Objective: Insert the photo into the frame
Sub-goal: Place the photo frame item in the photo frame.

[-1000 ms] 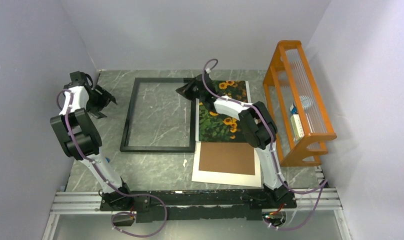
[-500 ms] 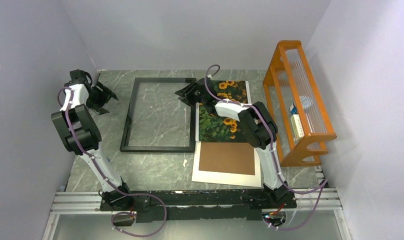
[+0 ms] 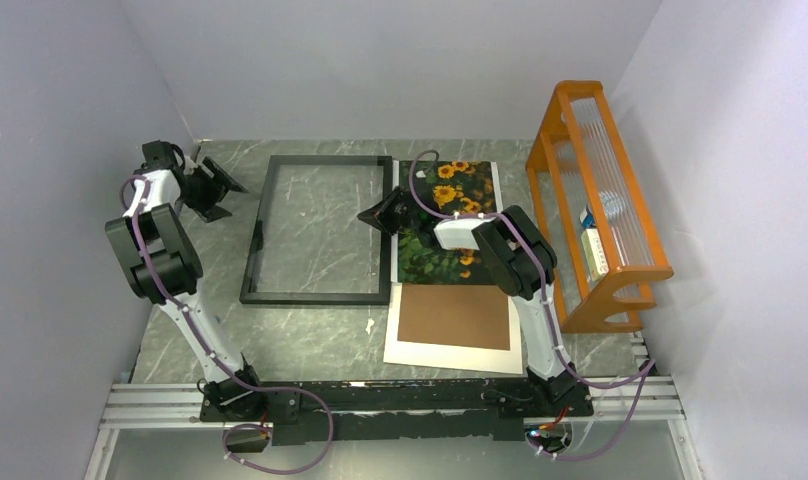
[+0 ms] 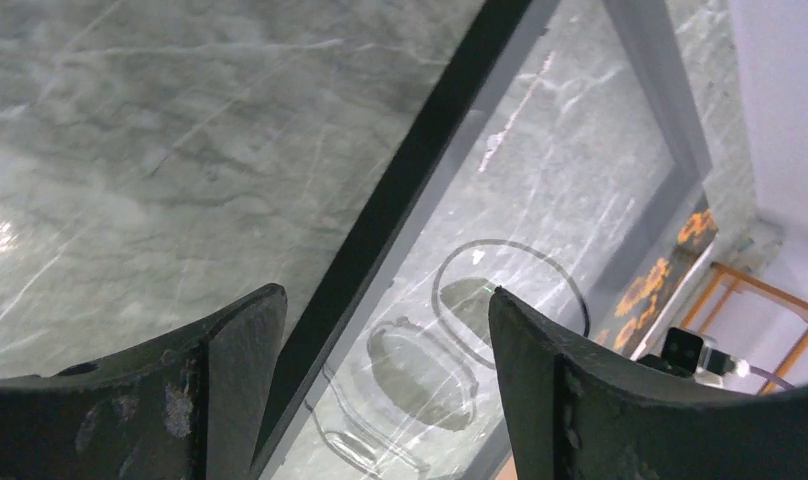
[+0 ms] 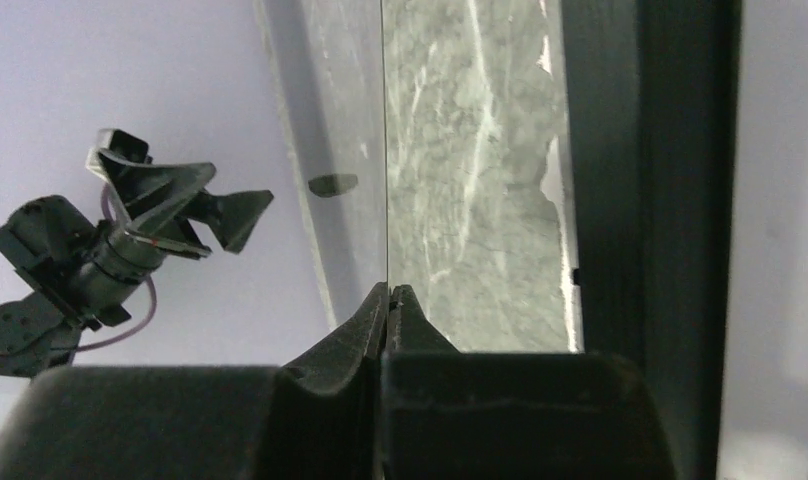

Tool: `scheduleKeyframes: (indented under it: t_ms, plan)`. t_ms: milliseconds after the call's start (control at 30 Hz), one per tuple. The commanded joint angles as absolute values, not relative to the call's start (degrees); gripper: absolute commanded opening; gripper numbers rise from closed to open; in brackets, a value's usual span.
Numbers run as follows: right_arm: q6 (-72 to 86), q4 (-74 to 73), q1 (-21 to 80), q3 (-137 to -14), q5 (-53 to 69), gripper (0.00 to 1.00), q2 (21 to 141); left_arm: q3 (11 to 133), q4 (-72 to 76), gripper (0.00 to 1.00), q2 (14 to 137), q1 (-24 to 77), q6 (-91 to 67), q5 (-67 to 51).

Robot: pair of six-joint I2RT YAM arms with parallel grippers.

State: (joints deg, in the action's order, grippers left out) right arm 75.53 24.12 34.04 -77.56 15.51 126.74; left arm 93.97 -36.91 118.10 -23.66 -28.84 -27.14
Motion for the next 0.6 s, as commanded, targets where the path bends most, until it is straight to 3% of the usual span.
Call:
scheduleKeyframes:
  t_ms: [0,567]
  plan:
    - [72.81,32.25,34.04,-74.88,15.55,0.00,122.08,93.70,-31.92,0.79,119.74,-23.87,-26.50,-33.97]
    - [66.52,32.86,34.07,-73.14,13.22,0.00,121.43,92.99,-30.12,0.79,124.72,-22.18,-23.92,-32.66]
